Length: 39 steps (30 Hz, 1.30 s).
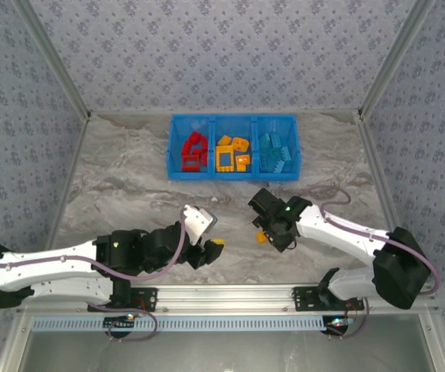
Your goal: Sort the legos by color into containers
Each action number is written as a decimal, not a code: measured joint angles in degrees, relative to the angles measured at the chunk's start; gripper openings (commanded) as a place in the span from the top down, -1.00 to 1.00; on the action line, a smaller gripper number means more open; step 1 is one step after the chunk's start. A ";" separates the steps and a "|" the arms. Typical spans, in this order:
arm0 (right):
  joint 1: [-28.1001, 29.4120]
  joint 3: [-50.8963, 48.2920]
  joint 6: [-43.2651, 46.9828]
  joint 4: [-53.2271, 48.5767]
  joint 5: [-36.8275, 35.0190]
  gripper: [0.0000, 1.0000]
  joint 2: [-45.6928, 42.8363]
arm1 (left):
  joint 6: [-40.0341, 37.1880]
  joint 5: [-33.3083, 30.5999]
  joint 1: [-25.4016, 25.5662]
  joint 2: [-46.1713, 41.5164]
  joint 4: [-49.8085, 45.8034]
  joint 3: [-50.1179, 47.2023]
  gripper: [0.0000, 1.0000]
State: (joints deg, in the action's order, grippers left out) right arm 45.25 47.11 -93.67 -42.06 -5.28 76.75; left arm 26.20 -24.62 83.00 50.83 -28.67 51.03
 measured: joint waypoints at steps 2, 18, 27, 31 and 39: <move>-1.42 -0.46 -0.79 1.51 0.83 -0.51 1.20 | 0.02 -0.28 0.00 0.46 0.17 0.00 -0.18; -6.73 -3.65 -2.91 7.74 7.80 -0.07 8.35 | 1.33 -0.02 0.00 3.54 0.83 0.02 -0.18; -7.89 -1.97 -2.05 4.07 9.86 0.52 10.19 | 1.46 1.03 0.04 5.51 1.77 0.24 -0.18; -7.52 -1.31 0.22 3.37 8.81 0.53 10.05 | 2.43 0.11 0.04 5.57 1.44 1.03 -0.18; -0.87 18.62 16.52 -1.05 -9.81 0.53 7.78 | 9.22 -13.66 0.00 2.73 -8.57 8.63 -0.23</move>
State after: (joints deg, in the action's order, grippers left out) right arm 44.38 65.73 -77.14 -43.11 -15.09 84.53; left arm 35.42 -38.28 83.00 53.56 -37.23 59.66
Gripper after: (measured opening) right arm 0.330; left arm 0.612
